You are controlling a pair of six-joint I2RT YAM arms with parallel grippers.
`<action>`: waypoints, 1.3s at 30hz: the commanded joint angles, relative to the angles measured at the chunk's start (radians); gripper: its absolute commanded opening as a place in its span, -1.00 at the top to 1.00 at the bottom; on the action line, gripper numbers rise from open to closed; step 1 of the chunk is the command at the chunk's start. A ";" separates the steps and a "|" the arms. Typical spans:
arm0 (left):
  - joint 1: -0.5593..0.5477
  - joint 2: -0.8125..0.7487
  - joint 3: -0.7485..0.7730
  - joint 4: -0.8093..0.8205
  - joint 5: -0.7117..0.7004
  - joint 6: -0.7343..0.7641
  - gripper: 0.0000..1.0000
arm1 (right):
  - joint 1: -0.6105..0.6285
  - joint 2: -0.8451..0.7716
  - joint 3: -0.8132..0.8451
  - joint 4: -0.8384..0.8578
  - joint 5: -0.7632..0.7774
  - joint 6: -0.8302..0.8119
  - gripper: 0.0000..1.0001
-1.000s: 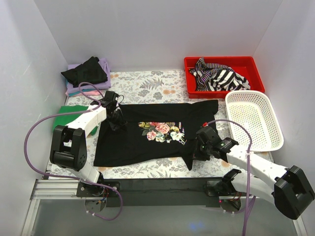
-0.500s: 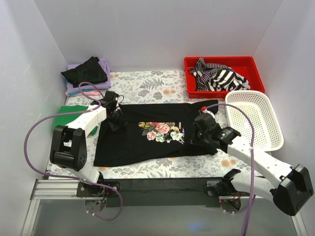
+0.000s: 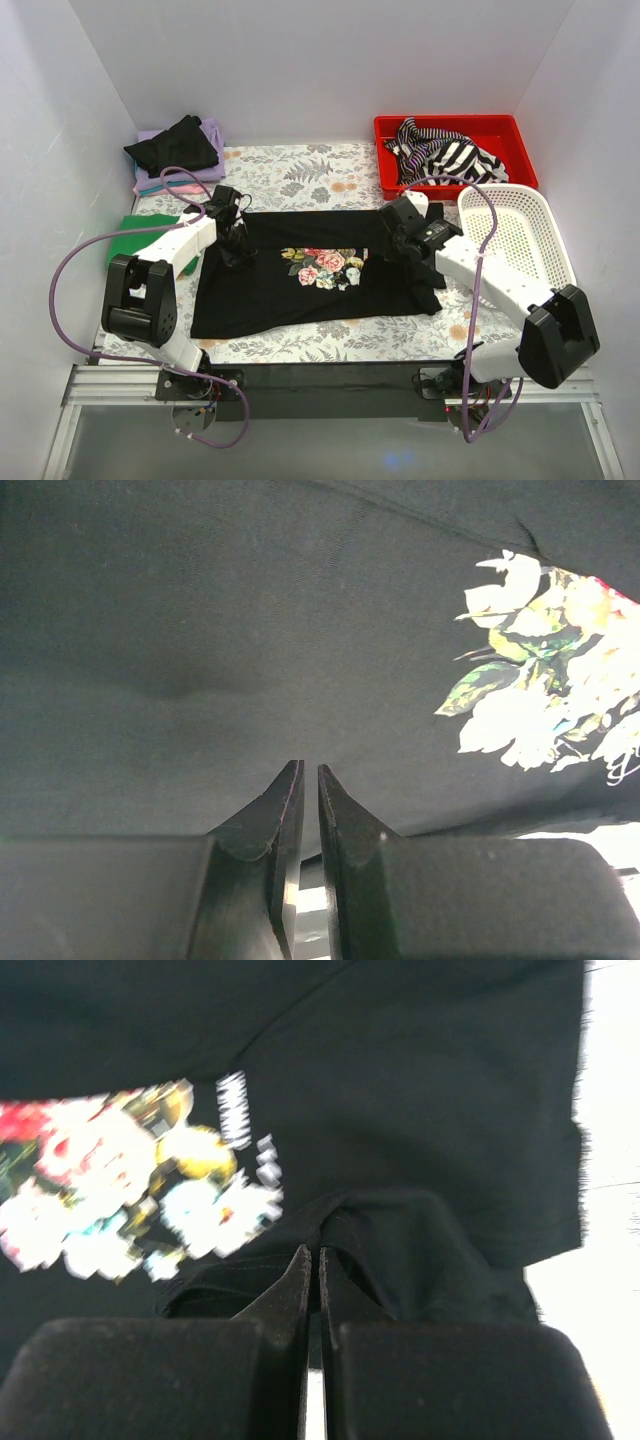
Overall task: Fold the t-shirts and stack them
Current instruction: Fold the tshirt
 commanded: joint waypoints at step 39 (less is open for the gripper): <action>-0.007 -0.214 -0.023 -0.034 -0.034 -0.184 0.81 | -0.082 0.190 0.249 0.177 -0.452 -0.321 -0.52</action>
